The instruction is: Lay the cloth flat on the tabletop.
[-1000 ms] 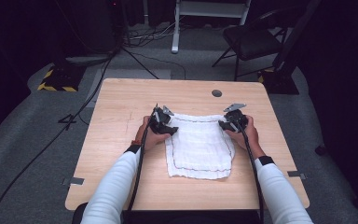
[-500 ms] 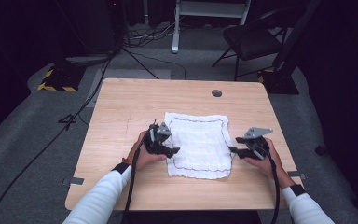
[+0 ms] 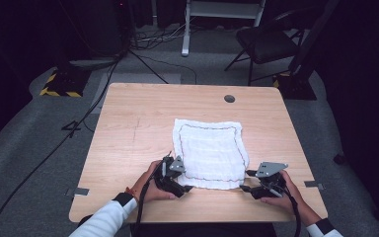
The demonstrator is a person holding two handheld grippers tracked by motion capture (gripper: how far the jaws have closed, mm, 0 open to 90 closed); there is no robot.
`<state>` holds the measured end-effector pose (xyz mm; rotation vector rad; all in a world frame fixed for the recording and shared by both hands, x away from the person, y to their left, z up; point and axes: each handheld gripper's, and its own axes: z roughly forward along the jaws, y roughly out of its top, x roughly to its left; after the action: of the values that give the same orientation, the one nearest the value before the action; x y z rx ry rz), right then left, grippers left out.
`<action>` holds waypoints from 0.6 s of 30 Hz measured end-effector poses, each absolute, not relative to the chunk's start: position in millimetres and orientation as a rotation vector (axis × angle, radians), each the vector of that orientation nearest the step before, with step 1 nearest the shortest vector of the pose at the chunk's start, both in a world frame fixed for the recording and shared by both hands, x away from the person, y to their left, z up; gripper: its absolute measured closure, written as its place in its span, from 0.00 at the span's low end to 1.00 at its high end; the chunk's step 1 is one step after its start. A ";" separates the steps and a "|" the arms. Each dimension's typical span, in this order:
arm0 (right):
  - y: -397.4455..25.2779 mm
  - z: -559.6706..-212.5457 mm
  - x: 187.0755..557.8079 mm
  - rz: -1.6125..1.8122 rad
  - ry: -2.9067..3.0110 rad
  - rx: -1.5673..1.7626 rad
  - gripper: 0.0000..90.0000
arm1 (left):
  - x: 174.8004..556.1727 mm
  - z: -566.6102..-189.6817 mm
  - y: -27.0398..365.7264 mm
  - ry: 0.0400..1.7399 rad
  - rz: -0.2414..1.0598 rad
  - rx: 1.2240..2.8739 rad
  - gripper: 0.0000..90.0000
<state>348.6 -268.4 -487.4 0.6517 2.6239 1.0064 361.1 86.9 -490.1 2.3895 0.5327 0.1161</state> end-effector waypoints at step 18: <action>-245.7 -476.2 364.8 1.012 2.572 0.553 1.00 | 372.3 -486.5 98.1 0.548 0.122 2.400 0.79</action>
<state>364.8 -245.7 -476.2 0.5527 2.5721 1.0121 372.3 98.1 -486.5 2.3996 0.5479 0.1217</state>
